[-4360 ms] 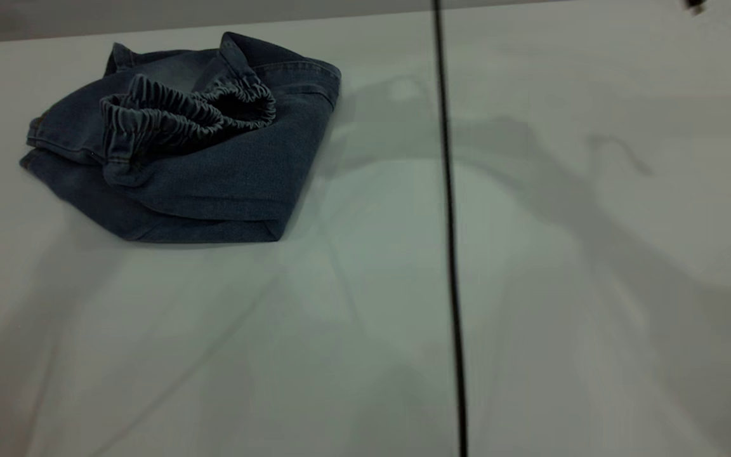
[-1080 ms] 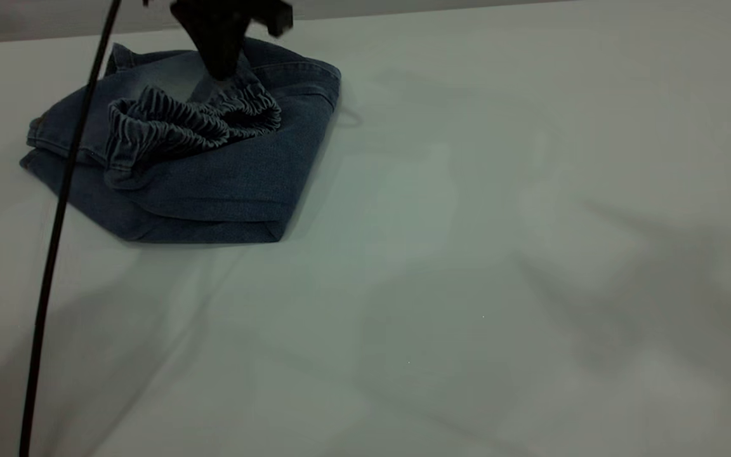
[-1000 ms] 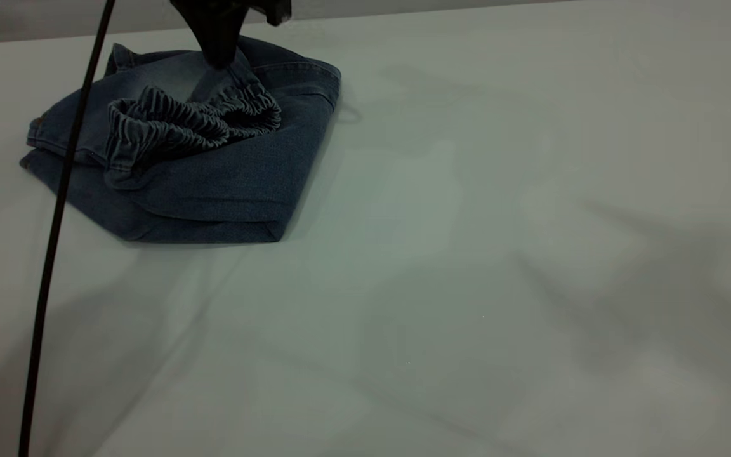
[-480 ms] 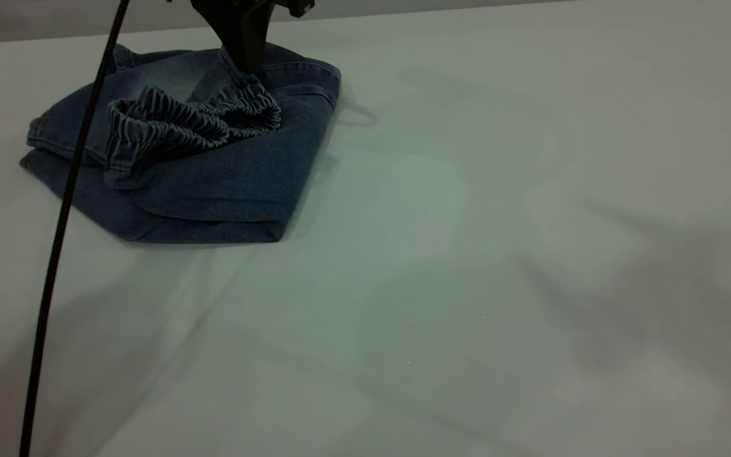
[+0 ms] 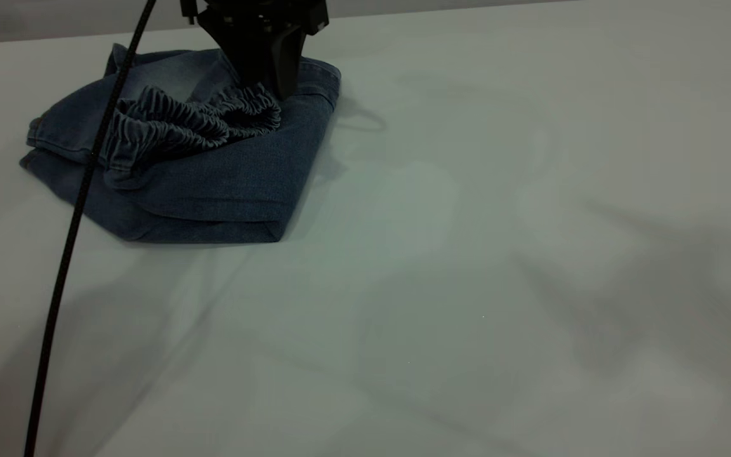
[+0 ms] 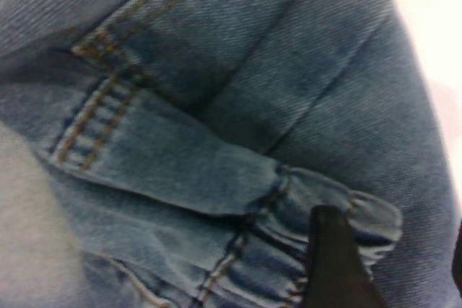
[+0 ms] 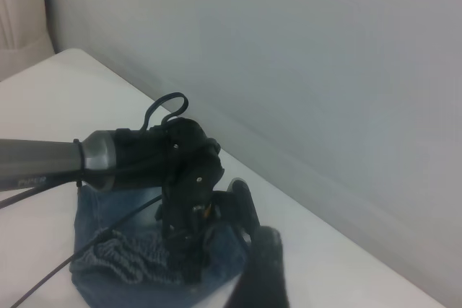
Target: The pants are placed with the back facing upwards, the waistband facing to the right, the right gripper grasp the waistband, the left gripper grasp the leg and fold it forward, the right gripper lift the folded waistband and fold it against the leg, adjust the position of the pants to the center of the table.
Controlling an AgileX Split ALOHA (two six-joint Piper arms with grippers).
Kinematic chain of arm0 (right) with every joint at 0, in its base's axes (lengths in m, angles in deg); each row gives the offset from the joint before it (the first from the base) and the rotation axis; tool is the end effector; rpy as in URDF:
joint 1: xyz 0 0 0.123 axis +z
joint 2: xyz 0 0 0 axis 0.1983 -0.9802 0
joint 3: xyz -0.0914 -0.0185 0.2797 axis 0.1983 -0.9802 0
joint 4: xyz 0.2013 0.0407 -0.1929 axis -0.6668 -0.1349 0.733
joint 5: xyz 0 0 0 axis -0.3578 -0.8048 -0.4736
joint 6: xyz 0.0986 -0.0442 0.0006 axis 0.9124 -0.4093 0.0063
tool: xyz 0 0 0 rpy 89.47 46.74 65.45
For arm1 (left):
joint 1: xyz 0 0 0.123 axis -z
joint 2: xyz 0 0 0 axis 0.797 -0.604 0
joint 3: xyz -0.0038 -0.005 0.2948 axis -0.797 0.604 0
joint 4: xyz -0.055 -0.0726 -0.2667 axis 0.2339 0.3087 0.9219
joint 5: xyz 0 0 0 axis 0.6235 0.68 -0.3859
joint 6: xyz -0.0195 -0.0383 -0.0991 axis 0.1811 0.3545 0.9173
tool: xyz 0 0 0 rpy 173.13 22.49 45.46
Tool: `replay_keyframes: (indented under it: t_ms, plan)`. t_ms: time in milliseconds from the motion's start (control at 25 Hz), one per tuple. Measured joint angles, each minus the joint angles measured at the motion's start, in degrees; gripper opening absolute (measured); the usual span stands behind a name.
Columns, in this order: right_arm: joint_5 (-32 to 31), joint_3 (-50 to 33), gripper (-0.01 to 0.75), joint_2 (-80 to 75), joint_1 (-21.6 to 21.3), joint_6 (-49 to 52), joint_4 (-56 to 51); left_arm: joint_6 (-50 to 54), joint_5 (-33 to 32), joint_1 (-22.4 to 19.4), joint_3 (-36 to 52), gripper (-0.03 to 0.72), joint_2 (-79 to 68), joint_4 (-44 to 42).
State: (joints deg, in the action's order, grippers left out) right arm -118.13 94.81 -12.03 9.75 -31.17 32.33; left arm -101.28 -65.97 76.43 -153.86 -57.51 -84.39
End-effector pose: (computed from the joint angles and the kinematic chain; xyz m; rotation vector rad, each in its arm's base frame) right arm 0.2544 0.1194 0.5501 -0.6602 1.9051 0.3005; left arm 0.4826 -0.2120 0.1178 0.9656 2.9250 -0.0256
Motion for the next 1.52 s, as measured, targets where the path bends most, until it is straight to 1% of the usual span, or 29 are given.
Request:
replay_keyframes:
  t_ms: [240, 560, 680, 1000, 1200, 1360, 1520]
  plan:
    - [-0.1, 0.0, 0.570, 0.0, 0.0, 0.0, 0.0, 0.1, 0.0, 0.1, 0.0, 0.395, 0.1, -6.8]
    - [-0.1, 0.0, 0.570, 0.0, 0.0, 0.0, 0.1, 0.2, 0.1, -0.1, 0.1, 0.396, -0.2, -7.2]
    - [-0.1, 0.0, 0.570, 0.0, 0.0, -0.2, 0.1, 0.2, 0.1, -0.1, 0.1, 0.396, -2.0, -8.7]
    - [-0.2, 0.0, 0.570, 0.0, 0.0, -0.5, 0.2, 0.2, 0.2, -0.1, 0.0, 0.396, -6.6, -9.1]
    - [-0.2, 0.0, 0.570, 0.0, 0.0, -0.5, 0.2, 0.3, 0.2, -0.1, -0.1, 0.396, -7.9, -5.8]
    - [-0.2, 0.0, 0.569, 0.0, 0.0, -0.6, 0.2, 0.4, -0.2, 0.3, -0.1, 0.397, -7.9, 0.2]
    - [-0.1, 0.0, 0.558, 0.0, 0.0, -0.6, 0.2, 3.7, -0.4, 1.5, 0.0, 0.397, -8.0, 5.3]
